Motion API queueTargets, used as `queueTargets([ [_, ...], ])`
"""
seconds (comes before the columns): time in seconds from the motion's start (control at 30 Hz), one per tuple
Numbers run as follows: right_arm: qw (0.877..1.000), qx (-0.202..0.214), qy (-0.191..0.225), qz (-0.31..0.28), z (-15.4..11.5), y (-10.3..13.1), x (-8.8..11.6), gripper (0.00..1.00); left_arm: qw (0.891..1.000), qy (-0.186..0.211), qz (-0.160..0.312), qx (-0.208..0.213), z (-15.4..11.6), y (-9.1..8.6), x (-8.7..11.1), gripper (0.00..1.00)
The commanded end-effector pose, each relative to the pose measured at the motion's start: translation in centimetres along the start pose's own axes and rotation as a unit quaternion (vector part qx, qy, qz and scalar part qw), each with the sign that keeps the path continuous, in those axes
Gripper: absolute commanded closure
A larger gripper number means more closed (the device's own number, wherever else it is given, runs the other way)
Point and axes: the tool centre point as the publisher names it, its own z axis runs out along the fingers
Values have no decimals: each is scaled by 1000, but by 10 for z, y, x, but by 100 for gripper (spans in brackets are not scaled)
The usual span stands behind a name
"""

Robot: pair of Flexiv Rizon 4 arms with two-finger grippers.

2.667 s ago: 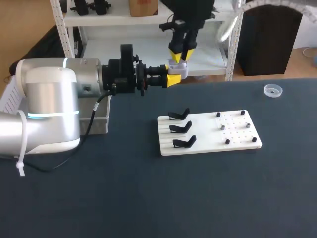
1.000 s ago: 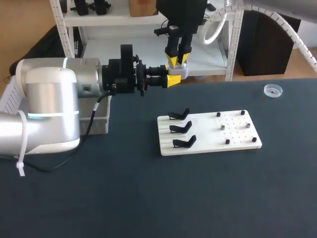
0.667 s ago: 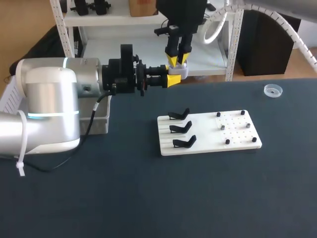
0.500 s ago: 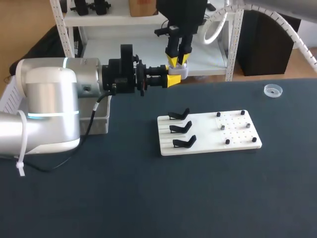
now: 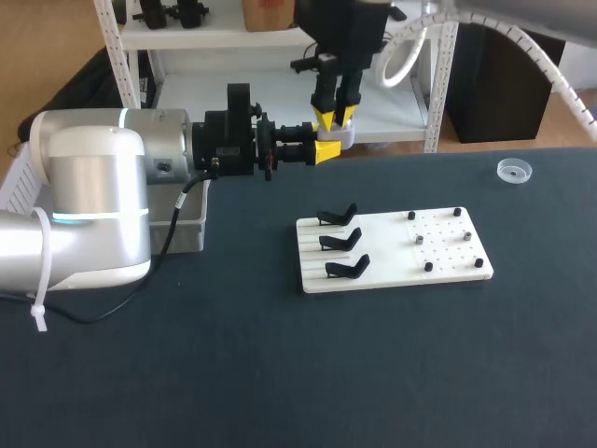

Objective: Pick up each earbud case from the left stands, insert the matching earbuds, close the lid, and place the case in the box.

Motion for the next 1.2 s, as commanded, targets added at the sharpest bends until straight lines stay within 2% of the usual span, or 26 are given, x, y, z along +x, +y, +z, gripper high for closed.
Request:
queueTargets([
  [0.03, 1000, 2, 2, -1, 2, 0, -2, 100, 1000, -1, 0, -2, 0, -1, 0, 100],
  [0.37, 1000, 15, 1, -5, 4, 0, -3, 100, 1000, -1, 0, -2, 0, -1, 0, 100],
  [0.43, 1000, 18, 1, -5, 5, 0, -3, 80, 1000, -1, 0, -2, 0, -1, 0, 100],
  [0.47, 1000, 19, 1, -5, 5, 1, -2, 73, 1000, -1, 0, -2, 0, -1, 0, 100],
  [0.57, 1000, 20, 1, -5, 4, 1, -1, 64, 1000, -1, 0, -2, 0, -1, 0, 100],
  [1.2, 1000, 25, -4, 1, 1, 1, -3, 69, 1000, -1, 0, -2, 0, -1, 0, 100],
])
